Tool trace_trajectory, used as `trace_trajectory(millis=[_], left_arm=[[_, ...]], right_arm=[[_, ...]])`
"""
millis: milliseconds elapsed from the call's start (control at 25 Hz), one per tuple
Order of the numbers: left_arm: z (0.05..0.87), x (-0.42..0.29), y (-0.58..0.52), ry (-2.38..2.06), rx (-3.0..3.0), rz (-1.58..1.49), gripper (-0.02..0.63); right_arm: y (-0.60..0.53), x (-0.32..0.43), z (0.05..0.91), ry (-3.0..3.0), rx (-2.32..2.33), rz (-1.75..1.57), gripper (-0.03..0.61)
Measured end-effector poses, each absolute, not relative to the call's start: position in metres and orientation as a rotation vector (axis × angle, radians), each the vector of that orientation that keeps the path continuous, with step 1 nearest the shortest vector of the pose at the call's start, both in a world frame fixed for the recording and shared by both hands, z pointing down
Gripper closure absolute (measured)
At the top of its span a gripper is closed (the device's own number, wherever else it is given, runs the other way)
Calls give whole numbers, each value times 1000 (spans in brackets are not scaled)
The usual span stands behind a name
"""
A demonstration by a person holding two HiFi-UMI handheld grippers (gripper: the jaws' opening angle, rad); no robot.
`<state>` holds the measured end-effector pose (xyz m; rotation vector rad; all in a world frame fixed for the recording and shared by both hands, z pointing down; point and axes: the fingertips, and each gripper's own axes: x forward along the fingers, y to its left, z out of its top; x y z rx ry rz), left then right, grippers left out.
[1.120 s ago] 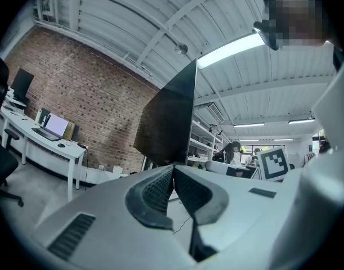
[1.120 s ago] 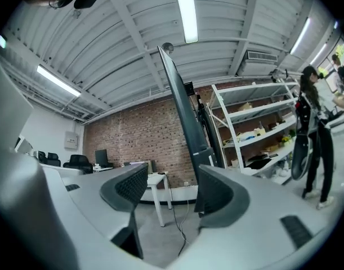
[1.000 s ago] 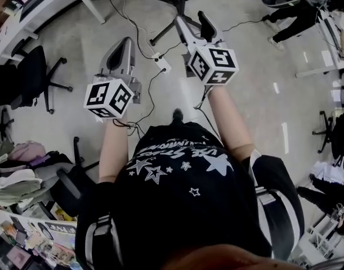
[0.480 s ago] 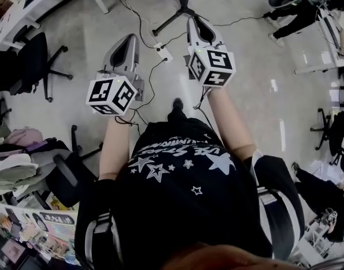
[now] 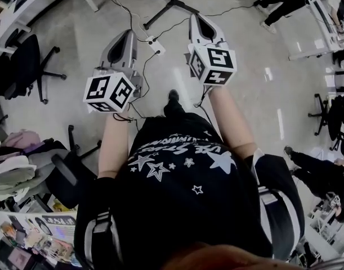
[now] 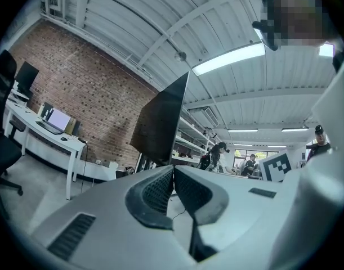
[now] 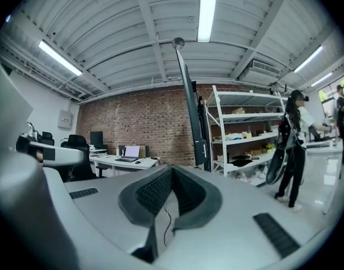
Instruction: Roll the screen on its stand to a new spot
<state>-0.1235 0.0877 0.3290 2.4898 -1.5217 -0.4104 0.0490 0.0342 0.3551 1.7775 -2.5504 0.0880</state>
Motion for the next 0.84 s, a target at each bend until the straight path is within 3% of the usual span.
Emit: trace_trajectory(millis=[840], left_arm=[[324,-117,102,-1485,2518,-414,601]], right_arm=[[51,54,353,-2526,1790,77,572]])
